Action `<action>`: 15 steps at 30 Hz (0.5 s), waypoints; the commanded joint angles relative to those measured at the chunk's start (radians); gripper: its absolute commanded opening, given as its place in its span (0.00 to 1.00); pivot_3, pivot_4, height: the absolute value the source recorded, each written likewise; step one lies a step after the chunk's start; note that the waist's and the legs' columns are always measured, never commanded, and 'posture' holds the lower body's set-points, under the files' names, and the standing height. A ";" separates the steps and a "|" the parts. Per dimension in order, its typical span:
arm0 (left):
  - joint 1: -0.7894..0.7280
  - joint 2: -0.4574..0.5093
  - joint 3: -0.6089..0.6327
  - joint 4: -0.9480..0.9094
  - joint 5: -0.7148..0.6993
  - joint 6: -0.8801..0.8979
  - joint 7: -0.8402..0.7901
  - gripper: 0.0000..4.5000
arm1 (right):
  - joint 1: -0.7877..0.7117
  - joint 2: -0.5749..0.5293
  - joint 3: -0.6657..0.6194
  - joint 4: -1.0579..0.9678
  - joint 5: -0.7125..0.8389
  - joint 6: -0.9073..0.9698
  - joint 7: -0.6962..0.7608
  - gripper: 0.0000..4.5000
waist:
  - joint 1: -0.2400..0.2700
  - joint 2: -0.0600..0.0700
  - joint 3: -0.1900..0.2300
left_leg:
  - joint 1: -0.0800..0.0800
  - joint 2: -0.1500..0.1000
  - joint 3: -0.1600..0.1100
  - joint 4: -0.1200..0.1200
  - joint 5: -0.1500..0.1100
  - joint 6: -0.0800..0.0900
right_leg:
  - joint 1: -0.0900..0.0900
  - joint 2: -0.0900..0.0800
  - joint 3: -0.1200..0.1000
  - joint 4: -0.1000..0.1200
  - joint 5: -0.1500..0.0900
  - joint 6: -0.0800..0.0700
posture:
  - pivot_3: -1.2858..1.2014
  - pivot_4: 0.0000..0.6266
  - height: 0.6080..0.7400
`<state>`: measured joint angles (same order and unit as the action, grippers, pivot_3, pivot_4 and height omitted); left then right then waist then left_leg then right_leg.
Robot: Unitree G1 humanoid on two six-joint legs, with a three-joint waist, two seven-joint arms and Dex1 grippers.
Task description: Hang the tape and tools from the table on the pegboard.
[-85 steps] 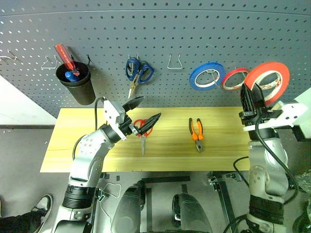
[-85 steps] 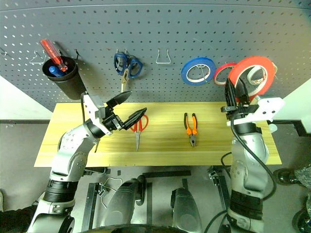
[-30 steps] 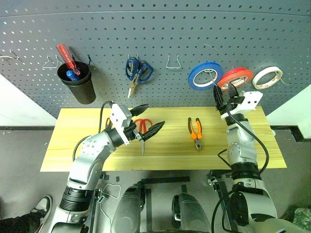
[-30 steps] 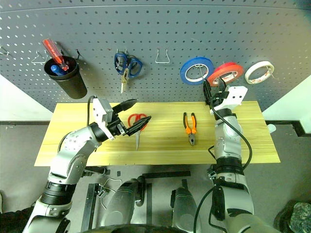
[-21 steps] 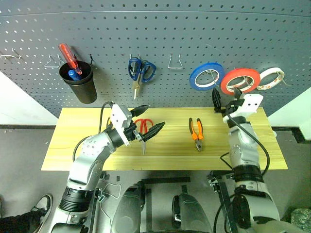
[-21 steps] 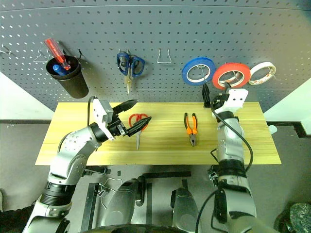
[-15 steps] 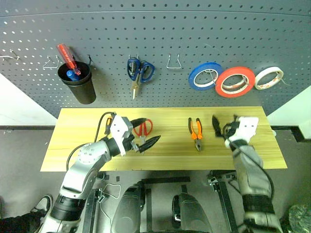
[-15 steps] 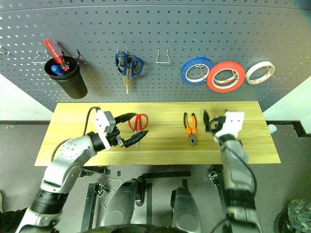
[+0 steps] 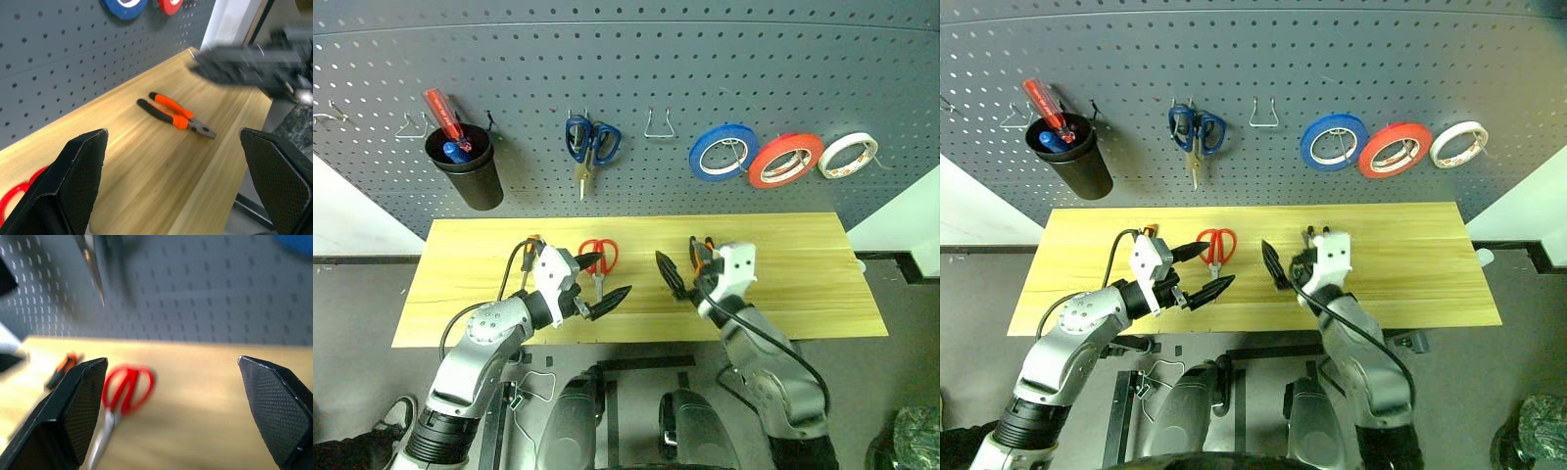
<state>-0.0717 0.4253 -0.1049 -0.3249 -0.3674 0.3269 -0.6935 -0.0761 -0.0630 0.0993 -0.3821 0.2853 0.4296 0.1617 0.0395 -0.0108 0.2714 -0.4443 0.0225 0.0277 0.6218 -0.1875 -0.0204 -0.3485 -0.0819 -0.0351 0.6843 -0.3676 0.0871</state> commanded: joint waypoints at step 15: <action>0.094 0.015 -0.003 -0.154 -0.011 0.091 0.037 1.00 | -0.233 0.149 -0.038 0.350 -0.244 -0.022 -0.326 0.99 | -0.003 -0.001 0.008 | -0.002 0.000 0.003 -0.006 0.000 0.000 | -0.006 0.000 0.003 -0.001 0.000 -0.001 | 0.56 0.52 0.80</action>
<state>0.0114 0.4348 -0.1051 -0.4269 -0.3668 0.4140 -0.6615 -0.2915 0.0716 0.0688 -0.0276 0.0585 0.4087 -0.1434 0.0364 -0.0120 0.2794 -0.4469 0.0227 0.0311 0.6156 -0.1874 -0.0203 -0.3552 -0.0822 -0.0316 0.6832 -0.3680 0.0864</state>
